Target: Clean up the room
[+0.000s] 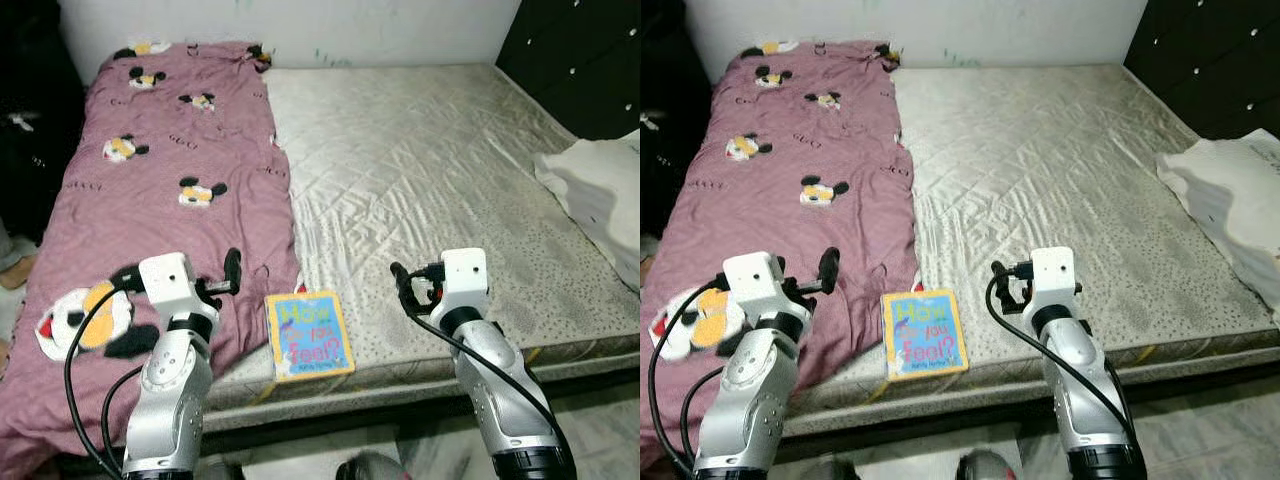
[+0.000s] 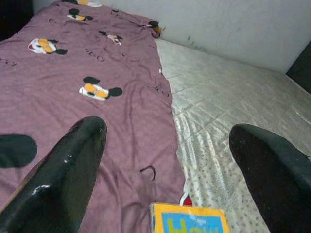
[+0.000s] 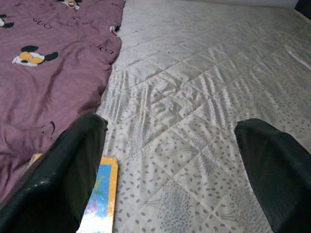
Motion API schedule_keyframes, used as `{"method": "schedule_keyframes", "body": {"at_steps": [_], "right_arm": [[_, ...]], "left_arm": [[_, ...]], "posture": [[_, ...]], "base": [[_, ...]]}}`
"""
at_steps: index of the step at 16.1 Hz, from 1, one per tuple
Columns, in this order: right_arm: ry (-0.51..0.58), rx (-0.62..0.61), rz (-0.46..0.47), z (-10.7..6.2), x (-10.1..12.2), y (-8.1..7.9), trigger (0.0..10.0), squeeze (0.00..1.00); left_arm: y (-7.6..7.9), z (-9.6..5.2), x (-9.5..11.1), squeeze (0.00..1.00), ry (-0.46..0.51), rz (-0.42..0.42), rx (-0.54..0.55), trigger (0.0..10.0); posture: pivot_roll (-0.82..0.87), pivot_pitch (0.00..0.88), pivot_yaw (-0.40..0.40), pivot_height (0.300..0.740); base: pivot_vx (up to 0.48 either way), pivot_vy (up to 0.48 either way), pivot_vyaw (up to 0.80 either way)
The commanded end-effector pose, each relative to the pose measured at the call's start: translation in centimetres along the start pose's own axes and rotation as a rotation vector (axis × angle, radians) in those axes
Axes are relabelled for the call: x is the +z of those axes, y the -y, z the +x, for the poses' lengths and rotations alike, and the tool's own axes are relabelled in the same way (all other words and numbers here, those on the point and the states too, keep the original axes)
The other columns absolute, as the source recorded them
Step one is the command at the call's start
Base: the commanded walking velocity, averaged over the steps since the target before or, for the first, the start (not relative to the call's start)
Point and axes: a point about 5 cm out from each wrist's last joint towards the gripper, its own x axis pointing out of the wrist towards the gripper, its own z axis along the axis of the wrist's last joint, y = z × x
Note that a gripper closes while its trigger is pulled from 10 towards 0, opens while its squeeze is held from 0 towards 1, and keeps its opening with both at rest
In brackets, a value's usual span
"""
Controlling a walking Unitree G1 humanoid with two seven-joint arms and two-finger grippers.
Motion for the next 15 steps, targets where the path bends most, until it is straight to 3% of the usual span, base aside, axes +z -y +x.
{"method": "schedule_keyframes", "body": {"at_steps": [1, 15], "right_arm": [[-0.006, -0.003, -0.006, -0.13, -0.14, 0.03, 10.0, 0.00], [-0.009, 0.017, -0.013, 0.10, -0.30, -0.13, 10.0, 0.00]], "left_arm": [[-0.05, -0.16, -0.48, 0.00, -0.025, 0.003, 0.007, 10.0], [-0.10, 0.00, -0.21, 0.00, -0.010, -0.005, 0.015, 10.0]], "posture": [[-0.11, 0.098, -0.036, 0.621], [-0.11, 0.117, -0.046, 0.606]], "base": [[0.000, 0.000, 0.00], [0.000, 0.000, 0.00]]}}
